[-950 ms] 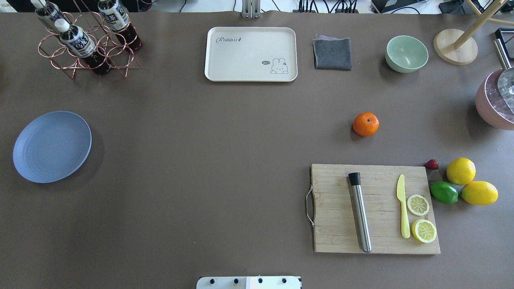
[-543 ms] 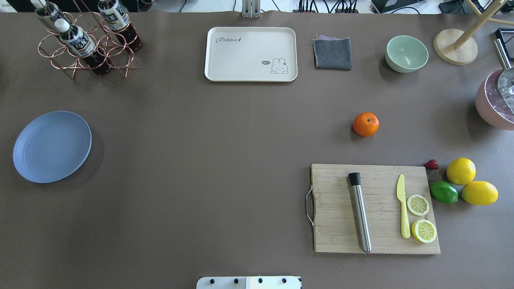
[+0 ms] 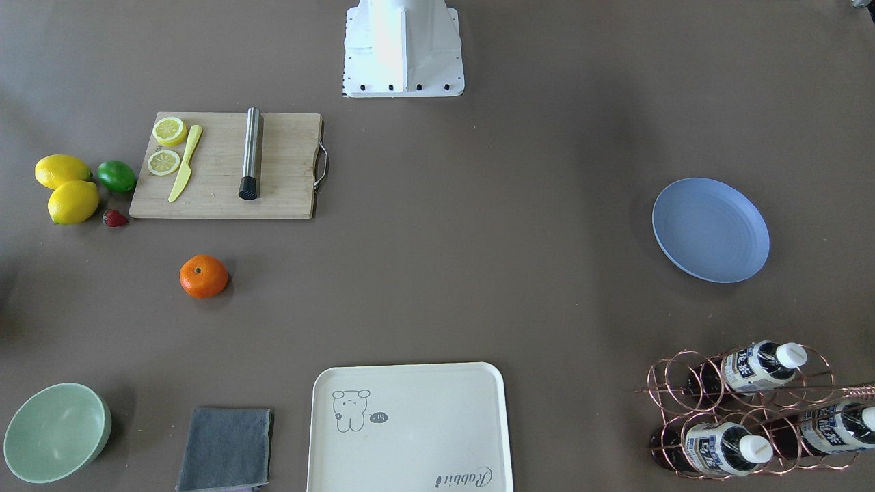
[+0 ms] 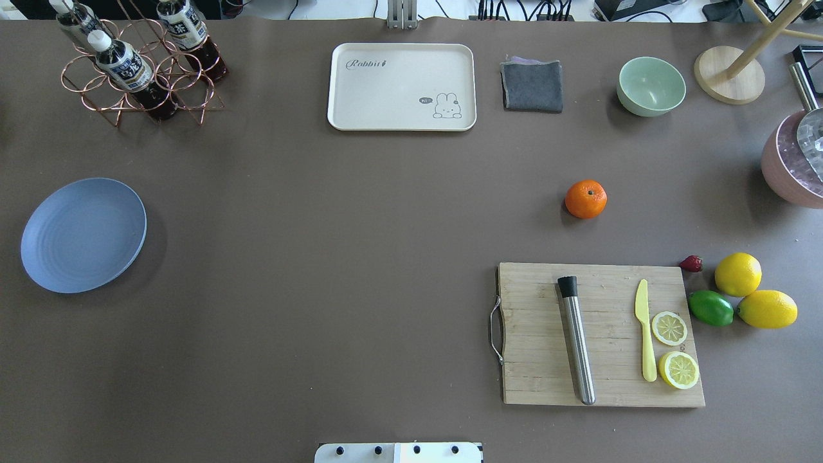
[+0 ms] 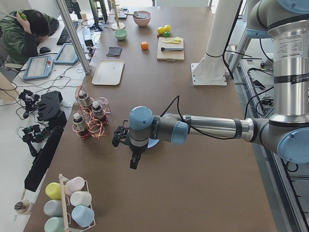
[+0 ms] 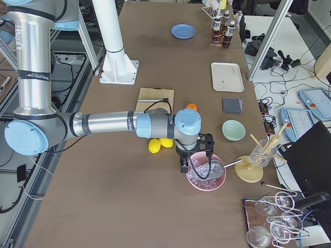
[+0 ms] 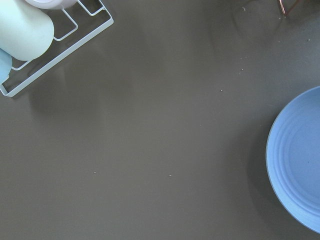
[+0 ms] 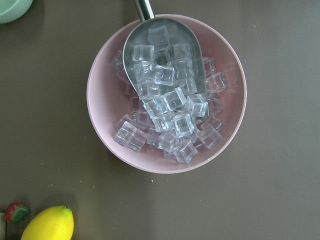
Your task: Pick orange to plate
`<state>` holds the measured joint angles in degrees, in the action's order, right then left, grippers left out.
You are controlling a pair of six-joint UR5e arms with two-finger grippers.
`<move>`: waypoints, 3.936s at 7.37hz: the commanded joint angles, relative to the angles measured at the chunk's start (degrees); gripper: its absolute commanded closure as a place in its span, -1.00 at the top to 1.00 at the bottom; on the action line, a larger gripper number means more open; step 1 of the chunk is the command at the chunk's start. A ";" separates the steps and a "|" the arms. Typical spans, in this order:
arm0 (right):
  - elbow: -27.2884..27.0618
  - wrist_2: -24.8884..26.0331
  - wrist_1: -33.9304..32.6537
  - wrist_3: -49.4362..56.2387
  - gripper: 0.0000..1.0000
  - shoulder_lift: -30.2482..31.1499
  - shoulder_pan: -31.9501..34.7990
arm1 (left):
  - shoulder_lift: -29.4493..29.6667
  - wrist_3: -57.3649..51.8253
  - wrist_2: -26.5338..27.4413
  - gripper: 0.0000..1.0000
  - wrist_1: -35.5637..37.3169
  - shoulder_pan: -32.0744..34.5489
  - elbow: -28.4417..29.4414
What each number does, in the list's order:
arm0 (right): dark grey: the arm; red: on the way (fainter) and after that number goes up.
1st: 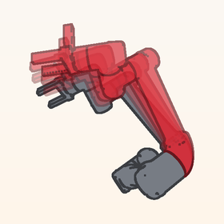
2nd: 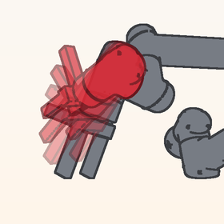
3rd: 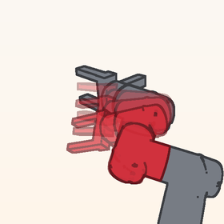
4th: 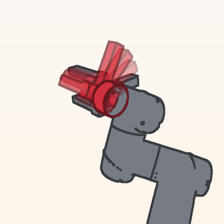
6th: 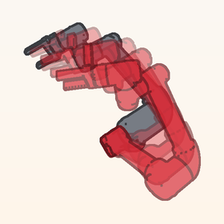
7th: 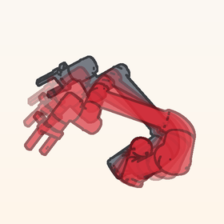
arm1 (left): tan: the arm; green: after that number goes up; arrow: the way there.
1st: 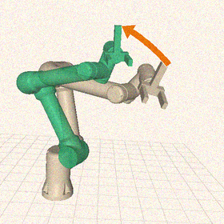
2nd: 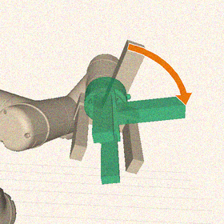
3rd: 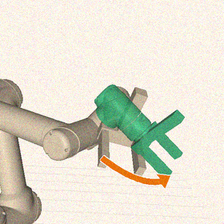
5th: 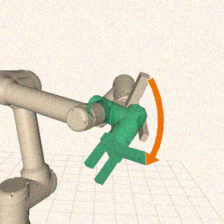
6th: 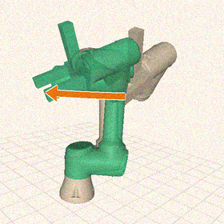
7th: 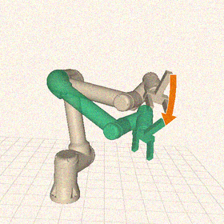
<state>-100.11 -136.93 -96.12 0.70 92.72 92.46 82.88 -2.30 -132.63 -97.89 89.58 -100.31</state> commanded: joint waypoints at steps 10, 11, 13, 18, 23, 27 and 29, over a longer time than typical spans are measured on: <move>-0.53 0.00 0.06 0.00 1.00 0.00 -0.26 | 0.09 0.28 -0.09 0.96 -0.02 0.07 -0.24; -0.53 0.00 0.06 0.00 1.00 0.00 -0.26 | 0.09 0.28 -0.09 0.96 -0.02 0.07 -0.50; -0.35 0.00 0.06 0.00 1.00 0.00 -0.26 | 0.27 0.10 -0.09 0.96 -0.02 0.07 -0.59; -0.62 -2.71 0.06 -0.17 1.00 0.09 -0.26 | 3.42 3.68 -0.97 0.96 0.07 0.07 -1.39; -0.79 -2.90 0.14 -2.61 1.00 -1.22 -0.87 | 4.75 3.97 -2.62 0.96 -8.76 -1.42 2.90; 0.17 -1.94 11.52 -21.65 1.00 -4.66 -10.00 | 4.66 23.51 -5.89 0.96 -31.23 -10.19 14.05; 0.00 -1.24 14.90 -26.61 1.00 -4.83 -11.86 | 4.66 30.22 -5.71 0.96 -40.77 -14.24 18.29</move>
<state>-100.04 -138.55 -83.45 -22.60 88.11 81.95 87.54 23.47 -138.41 -132.94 77.96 -84.40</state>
